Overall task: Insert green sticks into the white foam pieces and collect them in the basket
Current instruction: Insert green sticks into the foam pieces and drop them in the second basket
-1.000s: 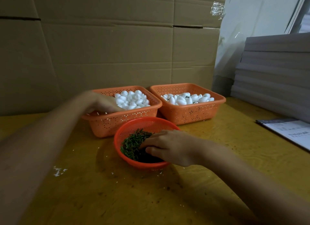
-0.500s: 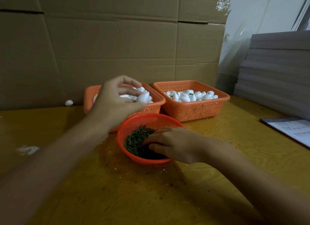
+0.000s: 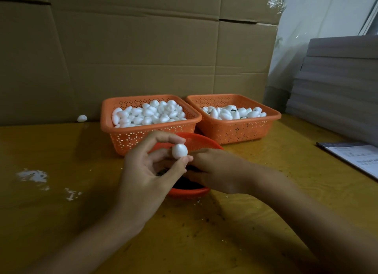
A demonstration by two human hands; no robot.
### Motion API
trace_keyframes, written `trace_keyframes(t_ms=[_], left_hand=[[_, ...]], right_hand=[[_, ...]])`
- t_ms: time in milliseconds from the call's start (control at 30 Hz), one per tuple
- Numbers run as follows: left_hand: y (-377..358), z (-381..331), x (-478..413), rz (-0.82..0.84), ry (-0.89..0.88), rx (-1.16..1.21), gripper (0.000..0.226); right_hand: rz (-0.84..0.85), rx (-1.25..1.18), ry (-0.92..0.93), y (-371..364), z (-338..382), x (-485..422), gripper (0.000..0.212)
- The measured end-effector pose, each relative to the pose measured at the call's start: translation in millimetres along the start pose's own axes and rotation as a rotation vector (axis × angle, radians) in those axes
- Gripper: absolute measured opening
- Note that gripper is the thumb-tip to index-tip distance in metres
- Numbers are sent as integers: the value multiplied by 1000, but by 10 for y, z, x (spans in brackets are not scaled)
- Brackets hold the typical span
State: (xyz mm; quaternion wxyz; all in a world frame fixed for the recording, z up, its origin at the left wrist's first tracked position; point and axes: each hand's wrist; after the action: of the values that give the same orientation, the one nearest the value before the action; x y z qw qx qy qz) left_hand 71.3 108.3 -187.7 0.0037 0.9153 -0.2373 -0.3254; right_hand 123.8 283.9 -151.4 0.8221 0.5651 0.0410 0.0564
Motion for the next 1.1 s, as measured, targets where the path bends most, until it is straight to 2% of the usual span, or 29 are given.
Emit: trace_keyframes(t_ms=[100, 367, 567, 833, 967, 1100], left_hand=[[-12, 2, -8, -8, -25, 16, 24], [25, 37, -11, 27, -64, -14, 26], [22, 36, -12, 28, -78, -33, 26], [18, 26, -31, 31, -13, 78, 28], [33, 23, -49, 28, -20, 95, 27], [60, 61, -76, 26, -8, 86, 31]], right_hand=[[-48, -40, 51, -4, -19, -9, 20], [-332, -80, 111, -47, -16, -3, 18], [-422, -35, 109, -69, -65, -25, 12], [-536, -5, 100, -90, -81, -52, 12], [-619, -98, 86, -91, -127, -66, 11], [-609, -199, 45, -59, -174, -81, 18]])
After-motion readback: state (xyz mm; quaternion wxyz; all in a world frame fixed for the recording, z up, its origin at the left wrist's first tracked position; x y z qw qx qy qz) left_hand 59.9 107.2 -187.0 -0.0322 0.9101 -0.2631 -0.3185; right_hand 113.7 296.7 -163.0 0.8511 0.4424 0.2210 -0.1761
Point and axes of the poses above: each hand's wrist, its own x-axis away from the middle knuckle, its own y-axis out of the back of the hand, z = x × y, and after that the axes turned 13 degrees about -x, right-handed
